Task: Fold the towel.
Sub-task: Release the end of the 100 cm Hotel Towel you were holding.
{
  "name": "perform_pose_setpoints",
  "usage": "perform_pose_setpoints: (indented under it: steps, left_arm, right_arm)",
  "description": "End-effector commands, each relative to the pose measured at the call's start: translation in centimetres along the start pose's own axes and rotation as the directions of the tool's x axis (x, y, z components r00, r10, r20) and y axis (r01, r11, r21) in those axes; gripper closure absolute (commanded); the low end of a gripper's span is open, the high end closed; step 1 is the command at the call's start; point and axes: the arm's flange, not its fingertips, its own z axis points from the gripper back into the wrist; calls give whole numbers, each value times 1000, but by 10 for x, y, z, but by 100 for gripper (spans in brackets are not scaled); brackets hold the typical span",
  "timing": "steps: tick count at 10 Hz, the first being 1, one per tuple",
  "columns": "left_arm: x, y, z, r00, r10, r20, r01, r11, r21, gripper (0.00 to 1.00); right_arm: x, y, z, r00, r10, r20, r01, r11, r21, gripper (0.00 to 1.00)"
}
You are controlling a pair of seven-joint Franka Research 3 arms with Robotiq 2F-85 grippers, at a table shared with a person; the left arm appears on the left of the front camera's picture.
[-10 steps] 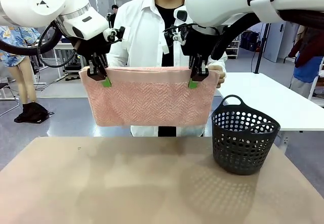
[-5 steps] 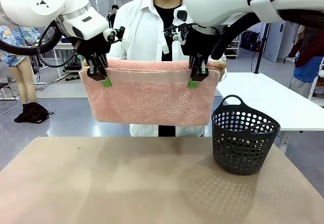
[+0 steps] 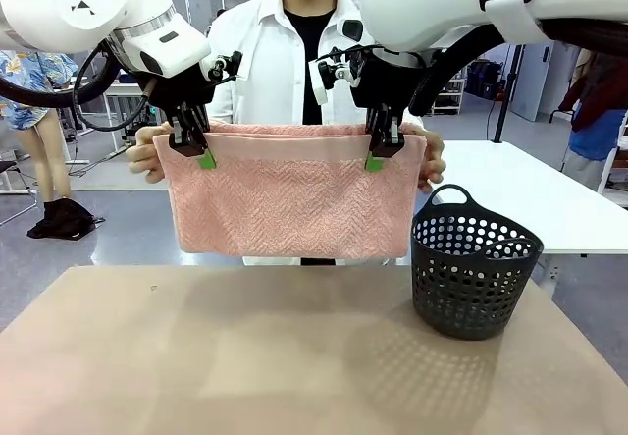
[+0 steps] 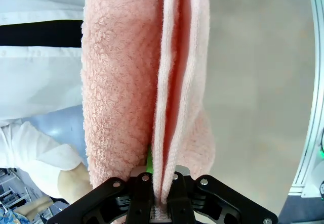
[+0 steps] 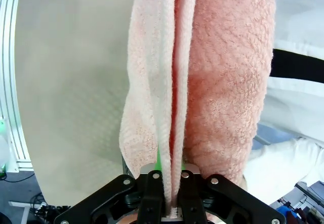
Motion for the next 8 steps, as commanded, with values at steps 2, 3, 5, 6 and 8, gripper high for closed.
perform_pose_setpoints:
  steps: [2, 3, 5, 6, 8]
  left_arm:
    - [-1, 1, 2, 1000, 4, 0, -4, 1000, 3, 100]
    - [-1, 1, 2, 1000, 4, 0, -4, 1000, 3, 100]
    - [-1, 1, 2, 1000, 4, 0, -4, 1000, 3, 100]
    - [0, 0, 0, 1000, 0, 0, 0, 1000, 1, 81]
    - [-1, 4, 5, 1000, -1, 27, 1, 1000, 8, 44]
  right_arm:
    - [-1, 0, 1, 1000, 11, -2, -11, 1000, 1, 100]
    - [-1, 0, 1, 1000, 11, -2, -11, 1000, 1, 100]
    - [0, -1, 2, 1000, -2, 7, 2, 1000, -3, 96]
    - [-1, -2, 4, 1000, -9, 9, 9, 1000, -16, 90]
    - [-2, -4, 5, 1000, -20, 23, 21, 1000, -22, 56]
